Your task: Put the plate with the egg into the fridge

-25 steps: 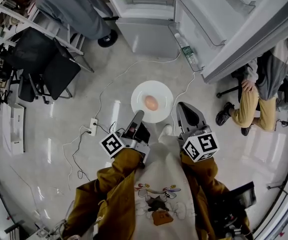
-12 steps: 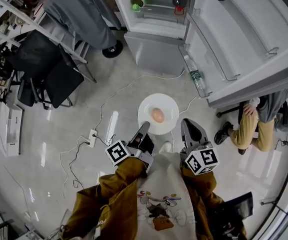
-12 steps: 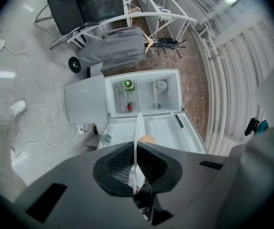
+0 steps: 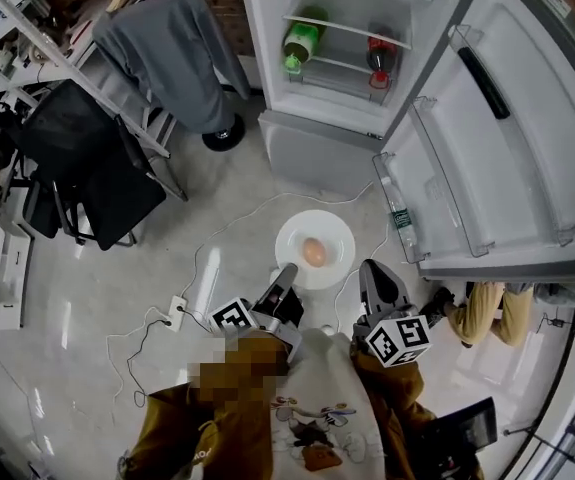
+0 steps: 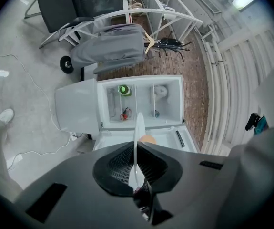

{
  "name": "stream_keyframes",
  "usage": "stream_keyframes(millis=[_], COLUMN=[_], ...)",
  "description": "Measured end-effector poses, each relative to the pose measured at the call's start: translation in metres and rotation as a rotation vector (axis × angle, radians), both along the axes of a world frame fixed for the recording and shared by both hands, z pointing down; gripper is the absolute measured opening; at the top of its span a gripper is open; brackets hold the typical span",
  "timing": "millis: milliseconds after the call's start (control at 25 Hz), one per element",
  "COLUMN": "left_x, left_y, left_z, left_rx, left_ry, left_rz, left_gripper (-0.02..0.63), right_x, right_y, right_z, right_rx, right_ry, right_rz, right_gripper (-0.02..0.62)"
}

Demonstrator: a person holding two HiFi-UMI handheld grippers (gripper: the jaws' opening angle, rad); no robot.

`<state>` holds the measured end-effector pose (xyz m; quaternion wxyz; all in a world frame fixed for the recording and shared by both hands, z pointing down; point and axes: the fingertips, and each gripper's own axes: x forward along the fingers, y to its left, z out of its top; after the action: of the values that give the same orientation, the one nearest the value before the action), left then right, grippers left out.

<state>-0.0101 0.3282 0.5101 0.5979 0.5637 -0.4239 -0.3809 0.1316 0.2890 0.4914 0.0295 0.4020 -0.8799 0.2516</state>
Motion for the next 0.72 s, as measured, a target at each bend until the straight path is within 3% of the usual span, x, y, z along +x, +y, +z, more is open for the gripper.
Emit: stream_keyframes(millis=[440, 720], left_x=[-0.109, -0.139], left_y=[-0.075, -0.098], left_z=[0.008, 0.008], left_rx=[-0.001, 0.008], left_ry=[0.008, 0.024], left_rz=[0.009, 0.039], left_gripper=[0.017, 0.017], right_x=[-0.105, -0.136], right_y=[-0.074, -0.098], right_z=[0.001, -0.003], right_rx=[0.001, -0.01], right_ry=[0.029, 0.078], right_rz=[0.024, 0.05], right_gripper=[0.005, 0.005])
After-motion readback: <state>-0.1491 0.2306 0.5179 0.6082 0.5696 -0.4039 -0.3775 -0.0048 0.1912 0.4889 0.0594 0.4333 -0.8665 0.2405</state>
